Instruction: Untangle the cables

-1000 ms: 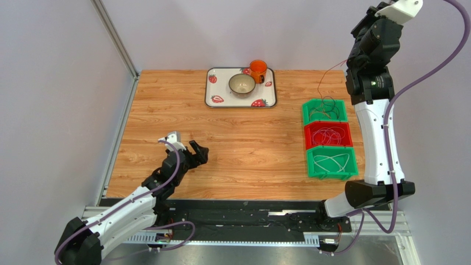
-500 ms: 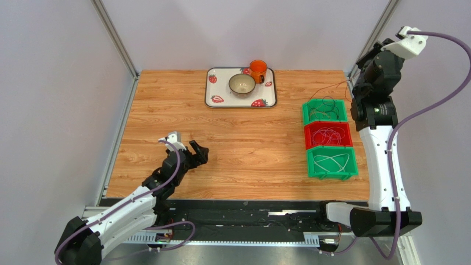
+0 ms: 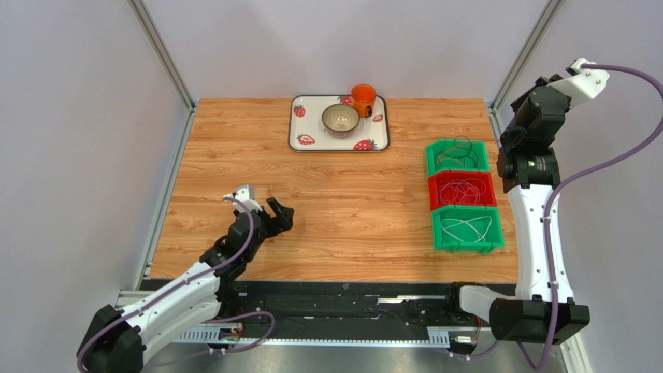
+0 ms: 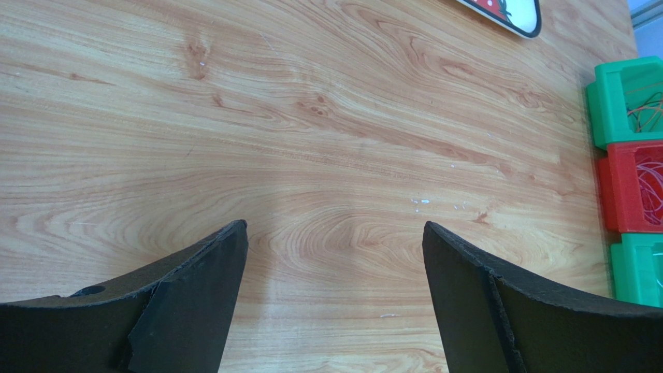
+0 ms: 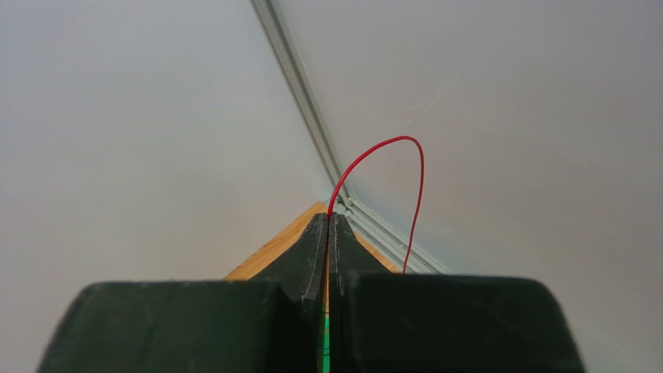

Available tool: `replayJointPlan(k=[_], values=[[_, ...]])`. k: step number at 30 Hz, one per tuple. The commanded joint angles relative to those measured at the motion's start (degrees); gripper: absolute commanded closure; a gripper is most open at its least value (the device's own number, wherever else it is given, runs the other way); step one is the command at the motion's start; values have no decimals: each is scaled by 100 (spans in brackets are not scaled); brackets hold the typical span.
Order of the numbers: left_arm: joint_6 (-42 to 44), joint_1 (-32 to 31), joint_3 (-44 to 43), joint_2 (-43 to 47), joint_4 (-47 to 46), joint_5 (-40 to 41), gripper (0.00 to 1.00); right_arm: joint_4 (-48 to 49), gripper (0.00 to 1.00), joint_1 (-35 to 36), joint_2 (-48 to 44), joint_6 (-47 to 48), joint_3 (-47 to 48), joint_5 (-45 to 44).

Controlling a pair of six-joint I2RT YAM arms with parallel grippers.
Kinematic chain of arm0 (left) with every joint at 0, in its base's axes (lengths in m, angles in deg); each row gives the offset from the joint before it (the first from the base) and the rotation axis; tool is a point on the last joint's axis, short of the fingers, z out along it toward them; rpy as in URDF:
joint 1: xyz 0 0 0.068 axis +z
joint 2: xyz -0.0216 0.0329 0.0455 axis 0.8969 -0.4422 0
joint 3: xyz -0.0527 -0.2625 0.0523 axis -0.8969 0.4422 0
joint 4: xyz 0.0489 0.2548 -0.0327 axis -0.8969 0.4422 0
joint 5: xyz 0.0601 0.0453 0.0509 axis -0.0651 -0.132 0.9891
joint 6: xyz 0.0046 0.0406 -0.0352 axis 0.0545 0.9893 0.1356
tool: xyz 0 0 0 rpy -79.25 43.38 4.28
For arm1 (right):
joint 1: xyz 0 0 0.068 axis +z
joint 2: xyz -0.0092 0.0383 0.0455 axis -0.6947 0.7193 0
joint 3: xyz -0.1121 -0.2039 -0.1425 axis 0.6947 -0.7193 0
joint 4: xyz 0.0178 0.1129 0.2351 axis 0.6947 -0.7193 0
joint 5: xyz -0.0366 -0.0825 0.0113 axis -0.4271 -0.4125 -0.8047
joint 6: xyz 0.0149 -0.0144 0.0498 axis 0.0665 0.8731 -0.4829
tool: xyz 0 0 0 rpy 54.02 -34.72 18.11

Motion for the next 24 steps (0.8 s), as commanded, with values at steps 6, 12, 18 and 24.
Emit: replayJointPlan(k=[6, 12, 18, 24], values=[[94, -3, -214, -30, -182, -7, 9, 88, 100, -38, 743, -395, 459, 2513], [103, -3, -232, -47, -200, -16, 9, 122, 100, -179, 832, -798, 64, 2951], [103, -12, -223, -47, -209, -25, 9, 272, 100, -425, 999, -1133, -296, 3515], [111, -12, -223, -56, -209, -25, 9, 359, 100, -680, 1209, -1212, -437, 4331]])
